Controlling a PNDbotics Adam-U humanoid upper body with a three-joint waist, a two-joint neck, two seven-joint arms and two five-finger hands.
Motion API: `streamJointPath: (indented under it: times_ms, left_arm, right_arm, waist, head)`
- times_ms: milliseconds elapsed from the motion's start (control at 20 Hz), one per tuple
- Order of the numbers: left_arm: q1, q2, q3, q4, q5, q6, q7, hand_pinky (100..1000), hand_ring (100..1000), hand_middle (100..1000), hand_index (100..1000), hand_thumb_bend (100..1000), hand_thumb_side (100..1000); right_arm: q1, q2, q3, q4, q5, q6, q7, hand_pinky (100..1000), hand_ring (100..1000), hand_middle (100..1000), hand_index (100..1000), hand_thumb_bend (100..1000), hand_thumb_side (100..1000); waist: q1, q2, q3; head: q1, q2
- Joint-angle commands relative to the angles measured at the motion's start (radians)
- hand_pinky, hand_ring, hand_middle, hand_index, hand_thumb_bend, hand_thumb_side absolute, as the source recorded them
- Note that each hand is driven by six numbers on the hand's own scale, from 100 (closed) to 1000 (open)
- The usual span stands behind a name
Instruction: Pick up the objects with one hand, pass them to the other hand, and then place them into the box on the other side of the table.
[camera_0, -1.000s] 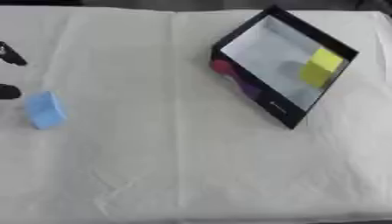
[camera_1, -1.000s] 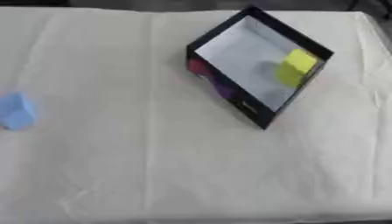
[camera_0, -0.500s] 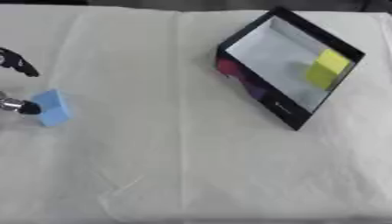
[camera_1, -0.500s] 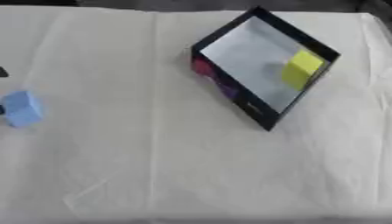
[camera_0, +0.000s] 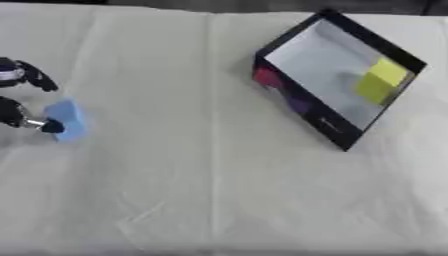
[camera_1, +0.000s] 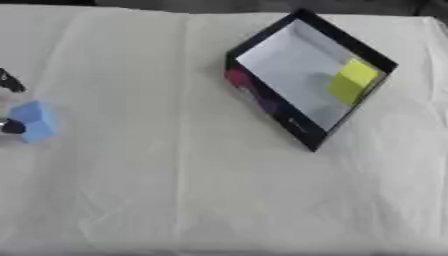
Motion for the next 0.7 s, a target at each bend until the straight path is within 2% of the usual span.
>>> streamJointPath:
  times_ms: [50, 400, 700]
  left_arm:
    - [-0.020, 0.009, -0.004, 0.012, -0.028, 0.002, 0.017, 912, 865, 764, 861, 786, 626]
    - [-0.023, -0.009, -0.012, 0.039, -0.080, -0.003, 0.027, 905, 864, 762, 853, 789, 523]
    - [-0.026, -0.022, -0.013, 0.060, -0.111, 0.011, 0.057, 901, 862, 759, 850, 770, 503]
  right_arm:
    - [-0.011, -0.026, -0.007, 0.002, 0.011, 0.006, 0.001, 721, 978, 891, 1000, 100, 433]
    - [-0.008, -0.020, -0.007, 0.007, 0.019, 0.009, 0.004, 726, 977, 894, 1000, 100, 439]
    - [-0.004, -0.013, -0.007, 0.012, 0.023, 0.007, 0.014, 728, 977, 896, 1000, 100, 455]
  waist:
    - [0.014, -0.030, -0.002]
    - [0.013, -0.029, -0.004]
    - [0.014, -0.028, -0.006]
  head:
    - [0.006, 0.001]
    - [0.008, 0.001]
    - [0.011, -0.002]
